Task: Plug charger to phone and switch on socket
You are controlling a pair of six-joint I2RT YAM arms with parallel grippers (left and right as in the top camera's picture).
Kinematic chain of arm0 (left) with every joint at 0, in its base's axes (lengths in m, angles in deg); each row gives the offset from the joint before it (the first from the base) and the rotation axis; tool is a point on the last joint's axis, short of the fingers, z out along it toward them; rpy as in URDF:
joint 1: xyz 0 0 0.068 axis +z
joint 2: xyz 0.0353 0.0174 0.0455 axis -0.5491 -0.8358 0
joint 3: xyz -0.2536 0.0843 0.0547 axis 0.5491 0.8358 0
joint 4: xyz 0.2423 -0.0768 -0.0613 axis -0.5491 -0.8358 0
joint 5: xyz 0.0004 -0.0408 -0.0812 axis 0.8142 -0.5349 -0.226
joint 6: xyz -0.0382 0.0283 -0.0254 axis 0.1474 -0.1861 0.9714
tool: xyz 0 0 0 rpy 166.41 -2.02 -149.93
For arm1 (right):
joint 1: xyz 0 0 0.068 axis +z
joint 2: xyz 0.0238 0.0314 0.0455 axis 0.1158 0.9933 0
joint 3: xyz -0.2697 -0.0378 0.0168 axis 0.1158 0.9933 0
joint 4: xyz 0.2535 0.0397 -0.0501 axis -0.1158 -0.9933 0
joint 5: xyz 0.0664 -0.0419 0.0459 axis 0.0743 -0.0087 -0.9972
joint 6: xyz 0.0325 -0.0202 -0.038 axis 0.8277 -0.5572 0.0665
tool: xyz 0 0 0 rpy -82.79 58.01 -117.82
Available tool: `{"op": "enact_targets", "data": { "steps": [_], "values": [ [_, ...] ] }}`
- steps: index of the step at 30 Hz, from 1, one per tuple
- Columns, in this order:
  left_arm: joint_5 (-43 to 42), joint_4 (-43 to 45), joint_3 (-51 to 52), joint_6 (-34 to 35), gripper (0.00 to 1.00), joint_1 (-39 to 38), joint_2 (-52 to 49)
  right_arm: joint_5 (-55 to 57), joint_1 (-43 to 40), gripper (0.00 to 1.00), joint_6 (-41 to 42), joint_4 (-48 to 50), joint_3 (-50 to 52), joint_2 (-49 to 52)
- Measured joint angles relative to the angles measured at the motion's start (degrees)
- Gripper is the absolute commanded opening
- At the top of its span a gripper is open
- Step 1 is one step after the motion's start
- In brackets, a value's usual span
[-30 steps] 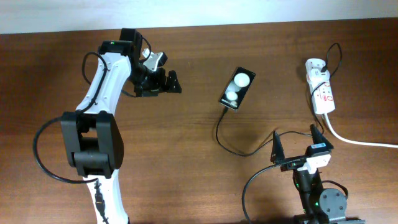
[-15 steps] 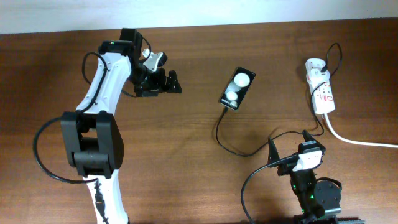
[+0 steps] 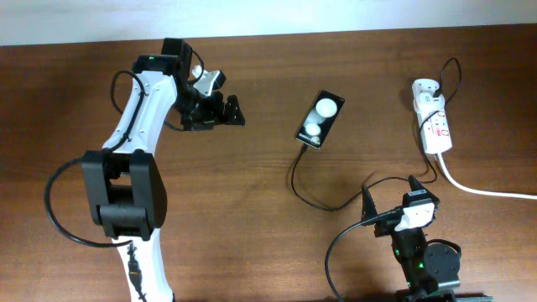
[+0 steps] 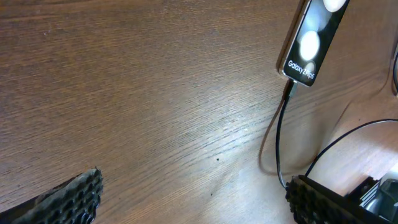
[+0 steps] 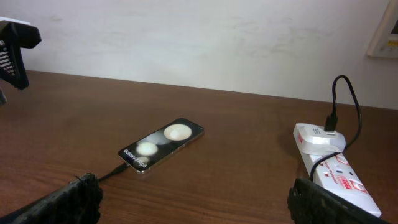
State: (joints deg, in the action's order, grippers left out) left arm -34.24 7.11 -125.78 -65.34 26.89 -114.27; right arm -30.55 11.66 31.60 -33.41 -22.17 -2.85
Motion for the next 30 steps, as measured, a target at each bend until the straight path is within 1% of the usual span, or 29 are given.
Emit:
{"op": "enact_targets", "data": {
  "steps": [5, 7, 10, 14, 17, 20, 24, 25, 30],
  "values": [
    [0.1, 0.0, 0.1, 0.0, 0.99, -1.8, 0.8, 0.0, 0.0, 0.99, 0.0, 0.0, 0.0, 0.0],
    [0.6, 0.0, 0.3, -0.1, 0.99, -3.8, 4.2, 0.0, 0.0, 0.99, 0.0, 0.0, 0.0, 0.0],
    [4.2, 0.0, 0.4, -0.4, 0.99, -6.3, 14.3, 0.0, 0.0, 0.99, 0.0, 0.0, 0.0, 0.0],
    [8.8, 0.0, 0.4, -0.5, 0.99, -6.2, 29.5, 0.0, 0.0, 0.99, 0.0, 0.0, 0.0, 0.0],
    [12.3, 0.2, 0.7, -0.7, 0.99, -6.2, 38.6, -0.2, 0.0, 0.99, 0.0, 0.0, 0.0, 0.0],
    [15.5, 2.0, 4.8, -0.7, 0.99, -6.2, 45.6, -0.2, 0.0, 0.99, 0.0, 0.0, 0.0, 0.0],
    [19.2, 8.5, 17.0, -0.8, 0.99, -6.0, 55.8, -0.3, 0.0, 0.99, 0.0, 0.0, 0.0, 0.0],
    [20.4, 11.3, 22.2, -0.9, 0.99, -5.5, 59.4, -0.3, 0.0, 0.99, 0.0, 0.0, 0.0, 0.0],
    [22.5, 12.0, 36.7, -0.9, 0.99, -0.9, 73.6, -0.4, 0.0, 0.99, 0.0, 0.0, 0.0, 0.0]
  ]
}}
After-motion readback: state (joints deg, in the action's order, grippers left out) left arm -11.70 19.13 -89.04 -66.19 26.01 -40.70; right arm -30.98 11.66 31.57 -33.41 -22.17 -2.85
